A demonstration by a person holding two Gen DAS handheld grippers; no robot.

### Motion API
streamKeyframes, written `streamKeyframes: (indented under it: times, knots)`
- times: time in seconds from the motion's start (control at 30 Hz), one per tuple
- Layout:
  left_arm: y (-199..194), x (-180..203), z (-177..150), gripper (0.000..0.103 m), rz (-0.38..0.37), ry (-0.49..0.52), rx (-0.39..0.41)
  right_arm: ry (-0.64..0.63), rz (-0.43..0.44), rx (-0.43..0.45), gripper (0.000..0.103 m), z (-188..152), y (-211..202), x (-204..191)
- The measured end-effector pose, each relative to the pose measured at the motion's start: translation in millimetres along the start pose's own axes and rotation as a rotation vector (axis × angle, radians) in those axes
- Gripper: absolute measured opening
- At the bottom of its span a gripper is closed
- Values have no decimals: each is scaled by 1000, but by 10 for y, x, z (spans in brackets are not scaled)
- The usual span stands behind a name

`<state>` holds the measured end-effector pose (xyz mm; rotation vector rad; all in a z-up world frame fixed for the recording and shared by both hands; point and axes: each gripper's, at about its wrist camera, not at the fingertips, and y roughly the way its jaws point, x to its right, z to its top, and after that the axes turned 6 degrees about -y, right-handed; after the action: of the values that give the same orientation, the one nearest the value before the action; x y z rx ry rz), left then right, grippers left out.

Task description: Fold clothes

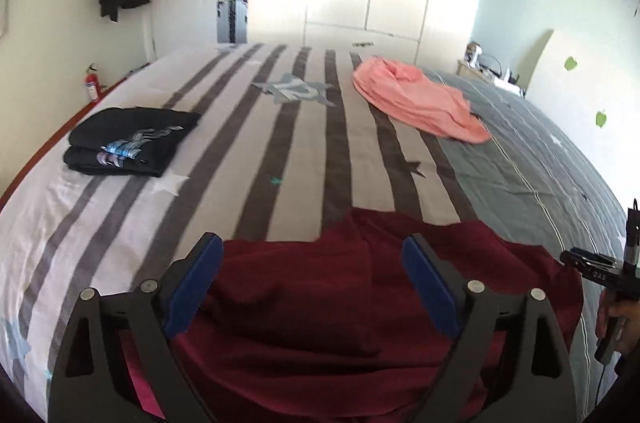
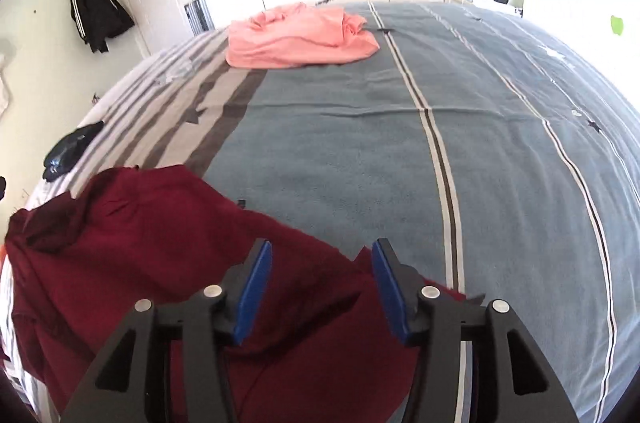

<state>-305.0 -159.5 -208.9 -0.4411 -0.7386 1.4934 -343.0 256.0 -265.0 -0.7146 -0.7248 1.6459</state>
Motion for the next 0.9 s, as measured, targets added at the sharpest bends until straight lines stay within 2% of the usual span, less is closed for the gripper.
streamKeyframes:
  times: [0.13, 0.2, 0.23, 0.3, 0.33, 0.37, 0.4, 0.43, 0.5, 0.67, 0.73, 0.8, 0.83, 0.9]
  knots:
    - [515, 397, -114, 90, 28, 95, -150, -34, 22, -21, 49, -24, 125, -41]
    - [707, 500, -202, 90, 15, 138, -200, -52, 33, -31, 49, -36, 188, -61]
    - [789, 513, -245, 88, 32, 157, -220, -60, 39, -36, 49, -42, 219, -71]
    - [948, 513, -329, 60, 84, 195, -258, -77, 50, -46, 49, -54, 282, -92]
    - [1016, 480, -358, 29, 115, 202, -273, -86, 56, -51, 47, -60, 313, -102]
    - [1081, 436, -383, 13, 146, 203, -286, -95, 61, -57, 35, -66, 344, -112]
    - [1088, 376, -378, 11, 154, 184, -276, -103, 67, -62, 21, -72, 376, -122]
    - [1076, 310, -362, 8, 153, 159, -259, -112, 72, -67, 17, -78, 407, -133]
    - [1022, 199, -315, 7, 173, 119, -212, -129, 83, -77, 9, -89, 469, -153]
    - [689, -215, -13, 6, 314, 8, -57, -150, 194, -17, 9, -100, 219, -451]
    - [577, -325, 54, 7, 302, -12, -57, -155, 246, 16, 9, -103, 79, -595]
    - [449, -352, 63, 13, 270, -19, -59, -166, 302, 42, 9, -108, -59, -815]
    - [369, -306, 28, 20, 245, -15, -55, -173, 331, 53, 9, -112, -125, -963]
    - [195, -182, -68, 45, 195, 0, -37, -193, 384, 75, 8, -126, -230, -1263]
